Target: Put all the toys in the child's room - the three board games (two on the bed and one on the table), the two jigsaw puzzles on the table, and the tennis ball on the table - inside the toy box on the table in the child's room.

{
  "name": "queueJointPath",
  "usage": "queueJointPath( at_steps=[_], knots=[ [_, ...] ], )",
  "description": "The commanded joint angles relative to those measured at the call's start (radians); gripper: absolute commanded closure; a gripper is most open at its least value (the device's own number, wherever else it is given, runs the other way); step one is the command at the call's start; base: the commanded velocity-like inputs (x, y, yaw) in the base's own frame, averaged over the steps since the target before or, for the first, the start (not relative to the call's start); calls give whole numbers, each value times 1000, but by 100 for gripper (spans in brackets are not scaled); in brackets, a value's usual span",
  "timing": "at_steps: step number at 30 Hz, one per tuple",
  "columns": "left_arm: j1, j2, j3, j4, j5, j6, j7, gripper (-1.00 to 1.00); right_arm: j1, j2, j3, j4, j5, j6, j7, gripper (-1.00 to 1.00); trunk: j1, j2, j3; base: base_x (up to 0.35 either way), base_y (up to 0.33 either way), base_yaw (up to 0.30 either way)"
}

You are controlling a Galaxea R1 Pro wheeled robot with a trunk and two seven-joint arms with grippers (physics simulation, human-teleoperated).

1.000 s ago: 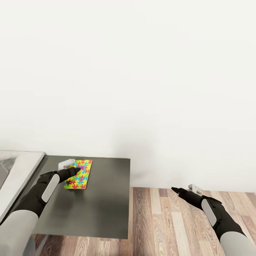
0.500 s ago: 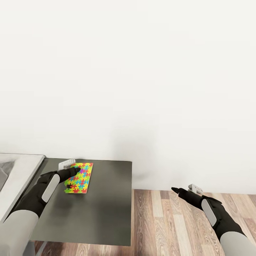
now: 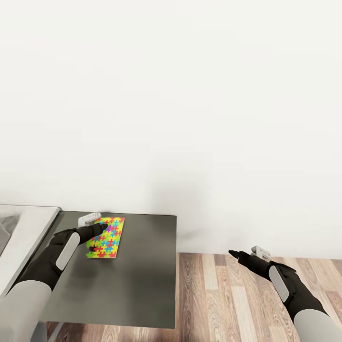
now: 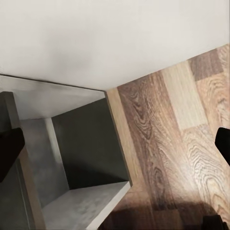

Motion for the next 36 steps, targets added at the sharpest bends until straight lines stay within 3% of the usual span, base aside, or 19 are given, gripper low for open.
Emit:
queueJointPath(
  at_steps=[1,22,36],
  knots=[
    [0,0,-1,-2,11,5,9,-100,-1,0,-4,-1,-4,8,2,-100,1,-2,-3,0,2,0],
    [0,0,-2,-2,11,5,8,-100,-1,0,-6,-1,-4,12,-1,-100,1,-2,-35,0,0,0],
    [0,-1,-3,-2,11,5,8,-100,-1,0,-7,-1,-9,8,0,-100,1,-2,-38,0,-80,0]
  ],
)
